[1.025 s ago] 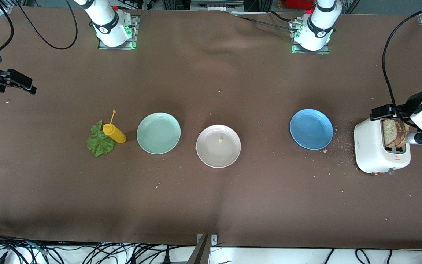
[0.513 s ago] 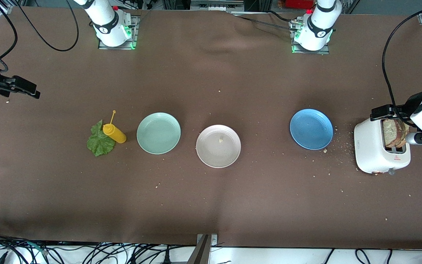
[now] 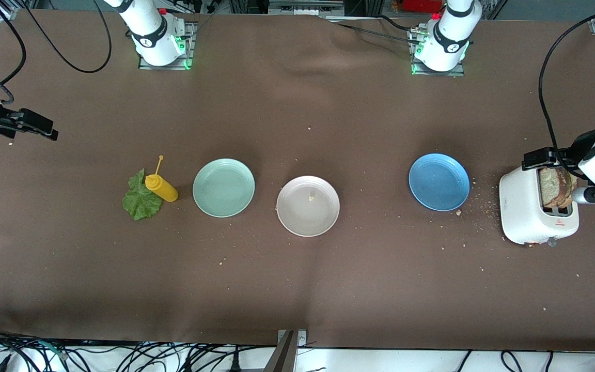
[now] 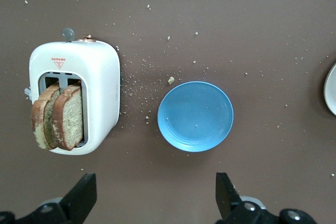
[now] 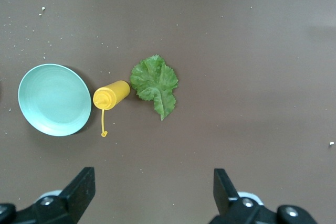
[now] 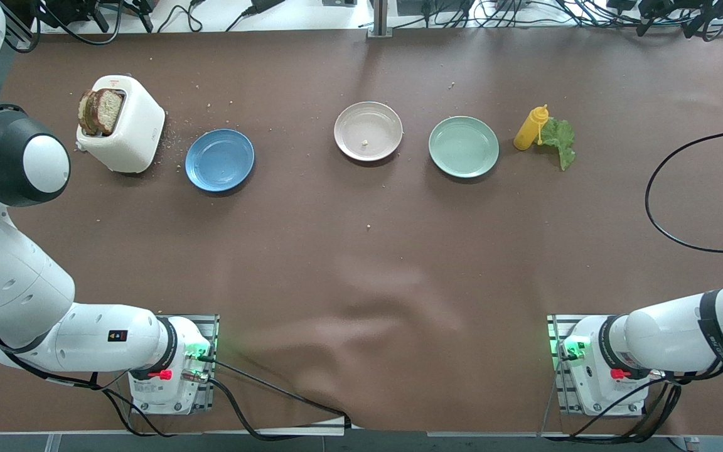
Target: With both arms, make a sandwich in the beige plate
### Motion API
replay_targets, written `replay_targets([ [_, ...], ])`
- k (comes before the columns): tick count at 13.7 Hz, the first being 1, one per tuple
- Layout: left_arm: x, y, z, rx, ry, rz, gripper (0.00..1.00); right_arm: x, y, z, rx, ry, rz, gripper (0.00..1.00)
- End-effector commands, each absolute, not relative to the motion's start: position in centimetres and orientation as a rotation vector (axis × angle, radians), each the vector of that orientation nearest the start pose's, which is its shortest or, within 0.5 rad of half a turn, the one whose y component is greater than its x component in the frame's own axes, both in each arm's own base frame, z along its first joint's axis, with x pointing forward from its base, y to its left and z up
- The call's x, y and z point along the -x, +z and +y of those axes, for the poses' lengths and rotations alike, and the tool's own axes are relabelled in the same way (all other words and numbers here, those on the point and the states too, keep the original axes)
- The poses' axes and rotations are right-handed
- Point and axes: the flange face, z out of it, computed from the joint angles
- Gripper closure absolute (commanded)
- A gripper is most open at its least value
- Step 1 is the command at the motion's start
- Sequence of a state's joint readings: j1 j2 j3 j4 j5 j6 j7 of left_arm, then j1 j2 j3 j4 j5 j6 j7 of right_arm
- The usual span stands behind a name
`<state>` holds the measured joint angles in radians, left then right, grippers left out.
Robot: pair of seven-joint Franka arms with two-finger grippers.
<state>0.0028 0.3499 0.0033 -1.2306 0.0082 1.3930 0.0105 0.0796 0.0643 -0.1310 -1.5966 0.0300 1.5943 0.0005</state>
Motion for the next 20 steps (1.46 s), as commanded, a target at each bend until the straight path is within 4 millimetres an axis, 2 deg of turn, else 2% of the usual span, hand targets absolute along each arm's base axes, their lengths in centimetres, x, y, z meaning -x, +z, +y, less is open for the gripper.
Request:
replay_targets([
  [1,-63.6,56.0,0.2,3.143,0.295,-0.005,0.00,-57.3,58.2,-2.0,3.105,0.089,0.091,0.00],
  [8,-63.6,55.7,0.2,3.142,0.302,-0.003,0.00,-57.3,58.2,-1.8,3.108,0.089,0.084,0.00],
  [13,-63.8,55.2,0.1,3.136,0.314,-0.001,0.00,-57.5,58.0,0.3,3.105,0.104,0.030,0.00],
  [20,-63.8,55.3,-0.1,3.134,0.311,0.004,0.00,-57.5,58.0,0.7,3.106,0.100,0.020,0.00],
])
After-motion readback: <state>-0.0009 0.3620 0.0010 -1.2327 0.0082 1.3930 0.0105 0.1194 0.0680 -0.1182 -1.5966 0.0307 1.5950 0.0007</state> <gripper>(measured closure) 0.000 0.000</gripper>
